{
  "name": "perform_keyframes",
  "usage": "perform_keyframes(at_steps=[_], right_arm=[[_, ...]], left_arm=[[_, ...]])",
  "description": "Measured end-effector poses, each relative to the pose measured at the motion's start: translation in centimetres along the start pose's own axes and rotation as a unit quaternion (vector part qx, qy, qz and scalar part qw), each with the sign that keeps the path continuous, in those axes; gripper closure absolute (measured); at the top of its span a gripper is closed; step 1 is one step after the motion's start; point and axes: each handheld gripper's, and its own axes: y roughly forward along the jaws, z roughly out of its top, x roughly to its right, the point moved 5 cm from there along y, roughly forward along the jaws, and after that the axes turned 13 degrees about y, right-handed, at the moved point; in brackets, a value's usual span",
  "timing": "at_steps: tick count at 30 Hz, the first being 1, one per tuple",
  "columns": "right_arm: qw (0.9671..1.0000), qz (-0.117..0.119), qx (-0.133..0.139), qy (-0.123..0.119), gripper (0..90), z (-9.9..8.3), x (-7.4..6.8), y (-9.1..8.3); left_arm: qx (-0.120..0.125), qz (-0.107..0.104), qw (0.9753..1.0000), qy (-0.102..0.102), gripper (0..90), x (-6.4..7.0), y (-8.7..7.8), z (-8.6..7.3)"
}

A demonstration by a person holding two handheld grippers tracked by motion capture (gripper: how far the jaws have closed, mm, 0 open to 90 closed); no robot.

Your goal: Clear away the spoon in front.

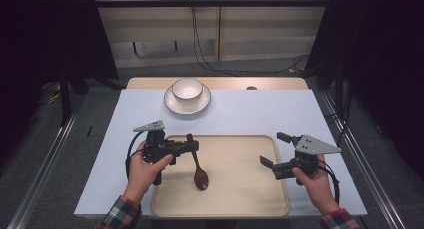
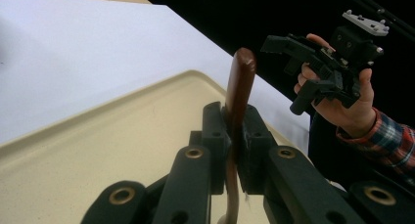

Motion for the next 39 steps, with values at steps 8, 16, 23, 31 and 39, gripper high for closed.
perform_keyframes(at_steps=[8, 16, 23, 31, 39], right_arm=[[1.0, 0.001, -0.001, -0.004, 0.4, 0.0, -0.1, 0.1], [1.0, 0.002, -0.002, -0.004, 0.4, 0.1, -0.2, 0.0], [1.0, 0.004, 0.0, -0.006, 0.4, 0.1, -0.2, 0.1], [1.0, 0.003, -0.002, -0.006, 0.5, 0.1, -0.2, 0.1], [1.0, 0.005, -0.003, -0.006, 0.4, 0.0, -0.3, 0.1]], left_arm=[[-0.011, 0.025, 0.999, 0.034, 80.8, 0.0, 0.5, 0.1], [-0.004, 0.041, 0.9977, 0.054, 74.8, -0.3, 0.4, 0.4], [0.0, 0.059, 0.9962, 0.064, 68.1, -0.7, 0.3, 0.4], [0.008, 0.082, 0.9935, 0.078, 56.9, -1.1, 0.2, 0.7], [-0.001, 0.099, 0.9905, 0.095, 45.6, -1.6, 0.5, 0.6]])
